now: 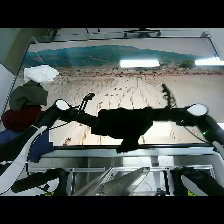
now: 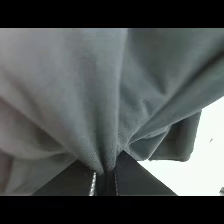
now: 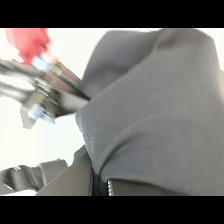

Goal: Fold the shirts.

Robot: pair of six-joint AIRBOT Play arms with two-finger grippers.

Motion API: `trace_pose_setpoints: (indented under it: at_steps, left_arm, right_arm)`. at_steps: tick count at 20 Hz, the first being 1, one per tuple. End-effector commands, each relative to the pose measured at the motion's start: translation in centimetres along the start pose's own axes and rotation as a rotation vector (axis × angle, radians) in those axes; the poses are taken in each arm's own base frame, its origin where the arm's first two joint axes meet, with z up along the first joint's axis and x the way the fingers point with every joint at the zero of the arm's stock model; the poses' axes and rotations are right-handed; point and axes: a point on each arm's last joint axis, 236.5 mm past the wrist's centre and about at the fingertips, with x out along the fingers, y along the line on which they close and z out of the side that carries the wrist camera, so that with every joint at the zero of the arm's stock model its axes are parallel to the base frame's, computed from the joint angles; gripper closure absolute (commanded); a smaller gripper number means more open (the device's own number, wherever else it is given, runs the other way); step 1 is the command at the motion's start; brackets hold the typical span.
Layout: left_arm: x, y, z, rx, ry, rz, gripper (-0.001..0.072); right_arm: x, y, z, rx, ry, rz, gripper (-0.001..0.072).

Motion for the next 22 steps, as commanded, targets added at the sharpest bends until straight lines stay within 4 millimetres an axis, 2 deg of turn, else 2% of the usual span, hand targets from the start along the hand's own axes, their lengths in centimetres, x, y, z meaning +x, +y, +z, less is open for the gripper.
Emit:
trace_pose_setpoints:
  at_steps: [1, 2, 3, 6, 7, 9, 11, 12, 14, 17, 19, 22]
  left_arm:
    - [-0.3, 1.3, -0.4, -0.005, 0.014, 0.040, 0.0681]
    - [-0.4, 1.1, -0.1, -0.019, -0.001, 0.024, 0.0680]
    - [-0.4, 0.5, 0.5, -0.031, -0.027, 0.001, 0.0681]
    - [-0.4, -0.9, 2.9, -0.072, -0.122, -0.052, 0.0678]
    - [-0.2, -1.0, 3.2, -0.071, -0.133, -0.050, 0.0572]
    - [0.0, -1.1, 3.3, -0.063, -0.135, -0.041, -0.0013]
    - [-0.2, -0.8, 3.2, -0.067, -0.134, -0.036, -0.0004]
    - [-0.4, -0.6, 3.2, -0.074, -0.137, -0.036, -0.0004]
    - [-0.8, 0.1, 3.4, -0.101, -0.150, -0.032, -0.0004]
    - [-0.4, 0.8, 3.7, -0.132, -0.159, -0.021, -0.0003]
    - [1.4, 0.6, 3.4, -0.162, -0.130, -0.042, -0.0003]
    - [4.2, -1.9, 3.7, -0.222, -0.111, -0.168, -0.0003]
  right_arm:
    - [-6.8, 1.2, 6.4, -0.042, -0.176, 0.012, 0.0685]
    - [-7.8, 0.1, 7.5, -0.016, -0.213, -0.004, 0.0685]
    - [-8.0, -1.0, 7.6, 0.008, -0.207, -0.017, 0.0685]
    - [-5.6, -3.4, 6.1, 0.024, -0.093, -0.029, 0.0685]
    - [-4.6, -3.8, 5.7, 0.029, -0.065, -0.027, 0.0685]
    - [-2.7, -5.0, 5.1, 0.037, -0.018, -0.029, 0.0685]
    - [-1.8, -6.3, 5.2, 0.047, -0.008, -0.043, 0.0685]
    - [-1.7, -7.2, 5.8, 0.060, -0.031, -0.063, 0.0686]
    - [-2.8, -9.4, 8.3, 0.058, -0.128, -0.121, 0.0686]
    - [-6.2, -12.4, 12.9, 0.125, -0.337, -0.185, 0.0686]
    - [-9.1, -13.8, 15.7, 0.182, -0.480, -0.199, 0.0685]
    - [-13.4, -16.1, 18.5, 0.179, -0.640, -0.244, 0.0684]
